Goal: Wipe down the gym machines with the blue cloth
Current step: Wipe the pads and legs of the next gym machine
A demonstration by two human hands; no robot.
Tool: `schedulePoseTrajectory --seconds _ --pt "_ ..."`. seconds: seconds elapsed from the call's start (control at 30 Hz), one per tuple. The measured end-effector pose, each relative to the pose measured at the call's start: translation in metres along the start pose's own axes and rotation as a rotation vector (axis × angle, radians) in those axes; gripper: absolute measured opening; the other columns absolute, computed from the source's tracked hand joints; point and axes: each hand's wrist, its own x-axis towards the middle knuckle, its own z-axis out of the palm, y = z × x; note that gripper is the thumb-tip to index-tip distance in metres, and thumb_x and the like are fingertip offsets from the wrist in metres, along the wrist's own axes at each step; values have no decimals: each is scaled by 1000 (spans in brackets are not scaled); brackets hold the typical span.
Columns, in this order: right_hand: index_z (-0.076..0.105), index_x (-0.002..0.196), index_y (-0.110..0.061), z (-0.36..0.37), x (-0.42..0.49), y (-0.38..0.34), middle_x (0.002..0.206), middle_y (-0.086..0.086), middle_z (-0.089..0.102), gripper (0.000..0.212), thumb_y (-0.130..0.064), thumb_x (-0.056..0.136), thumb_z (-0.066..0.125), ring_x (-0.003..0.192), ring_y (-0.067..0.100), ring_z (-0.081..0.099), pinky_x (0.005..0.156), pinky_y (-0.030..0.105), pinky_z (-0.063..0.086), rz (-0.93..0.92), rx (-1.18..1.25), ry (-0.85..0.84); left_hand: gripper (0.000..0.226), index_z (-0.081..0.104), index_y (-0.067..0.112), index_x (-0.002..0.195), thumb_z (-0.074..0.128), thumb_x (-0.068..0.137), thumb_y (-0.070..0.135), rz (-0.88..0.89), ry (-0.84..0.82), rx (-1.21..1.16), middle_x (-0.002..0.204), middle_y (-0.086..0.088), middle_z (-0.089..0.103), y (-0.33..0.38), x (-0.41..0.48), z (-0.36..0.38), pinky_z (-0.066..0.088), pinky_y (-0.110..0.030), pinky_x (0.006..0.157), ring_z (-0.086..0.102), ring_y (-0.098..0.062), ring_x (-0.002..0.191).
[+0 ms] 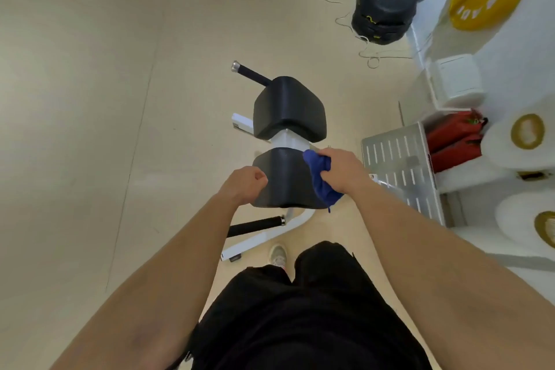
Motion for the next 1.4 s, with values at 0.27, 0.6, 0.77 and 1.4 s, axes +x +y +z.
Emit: schedulePoseTrajectory --seconds 0.27,0.6,0.77,1.4 --pt "48 143 -29 -14 19 -20 136 4 58 52 -19 93 59 121 27 57 102 36 46 -152 -99 -15 28 64 13 112 45 99 29 -52 42 -87 113 -3 65 8 9 -12 39 -28 79 58 -18 98" --pt "49 140 -30 -59 57 9 130 6 61 52 -15 92 60 113 28 59 99 39 50 -215 -141 -68 24 64 17 108 46 99 30 -118 72 -102 112 -4 66 59 38 5 41 -29 80 58 -20 95" --pt "52 137 -30 -94 80 49 127 5 61 51 -14 90 60 110 27 60 97 39 49 -281 -172 -108 31 63 17 121 45 101 31 -151 122 -77 123 -5 63 111 58 23 46 -38 99 58 -24 109" --pt "64 110 -31 -152 109 190 100 -2 67 40 -5 84 49 92 24 64 84 38 54 -500 -260 -290 25 68 12 108 50 97 26 -451 202 -428 108 -7 68 249 55 184 52 -36 89 63 -21 97"
